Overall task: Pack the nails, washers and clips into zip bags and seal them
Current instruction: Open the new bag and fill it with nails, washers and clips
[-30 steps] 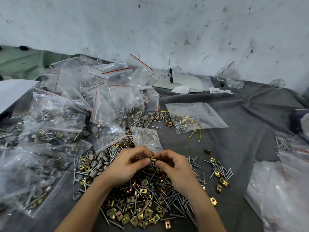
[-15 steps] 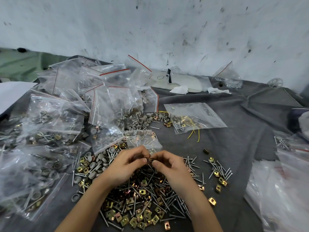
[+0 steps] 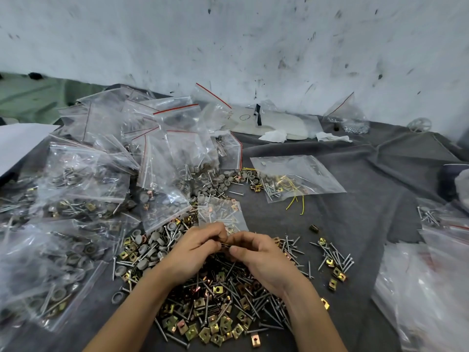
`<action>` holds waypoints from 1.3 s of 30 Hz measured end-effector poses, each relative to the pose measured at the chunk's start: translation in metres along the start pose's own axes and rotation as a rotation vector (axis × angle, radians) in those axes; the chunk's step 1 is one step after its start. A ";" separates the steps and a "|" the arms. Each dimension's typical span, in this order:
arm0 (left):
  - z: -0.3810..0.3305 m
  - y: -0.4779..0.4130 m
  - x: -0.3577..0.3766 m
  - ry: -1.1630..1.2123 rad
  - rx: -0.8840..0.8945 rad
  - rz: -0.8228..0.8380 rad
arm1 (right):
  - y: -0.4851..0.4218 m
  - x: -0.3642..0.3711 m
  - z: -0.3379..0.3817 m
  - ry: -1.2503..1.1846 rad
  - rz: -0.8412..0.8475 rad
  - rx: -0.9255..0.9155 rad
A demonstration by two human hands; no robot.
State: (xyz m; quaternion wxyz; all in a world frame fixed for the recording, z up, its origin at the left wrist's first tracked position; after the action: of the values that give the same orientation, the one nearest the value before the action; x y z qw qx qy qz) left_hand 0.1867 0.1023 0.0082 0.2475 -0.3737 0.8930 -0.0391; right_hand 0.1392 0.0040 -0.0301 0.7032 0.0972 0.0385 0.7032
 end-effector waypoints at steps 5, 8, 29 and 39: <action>0.002 0.002 -0.003 0.003 -0.003 -0.099 | 0.002 -0.002 0.010 0.187 -0.095 -0.040; 0.009 0.002 -0.006 0.020 -0.052 -0.144 | 0.006 -0.001 0.028 0.521 -0.206 -0.147; 0.013 0.004 -0.005 0.055 -0.078 -0.160 | 0.018 0.022 0.055 1.130 -0.347 -0.388; 0.007 0.003 -0.006 -0.042 0.038 -0.151 | 0.017 0.018 0.052 1.135 -0.491 -0.376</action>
State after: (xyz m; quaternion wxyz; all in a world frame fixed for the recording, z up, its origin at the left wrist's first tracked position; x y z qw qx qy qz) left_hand 0.1912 0.1090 0.0041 0.2694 -0.4362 0.8560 -0.0668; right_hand 0.1331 0.0176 0.0257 0.7190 -0.4263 0.3015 0.4587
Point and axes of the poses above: each hand's wrist, its own y-axis away from the middle knuckle, its own x-axis out of the palm, z = x × y, the point moved 8 cm from there along -y, towards the middle knuckle, and after that the axes turned 5 degrees about y, right-handed, at the moved point
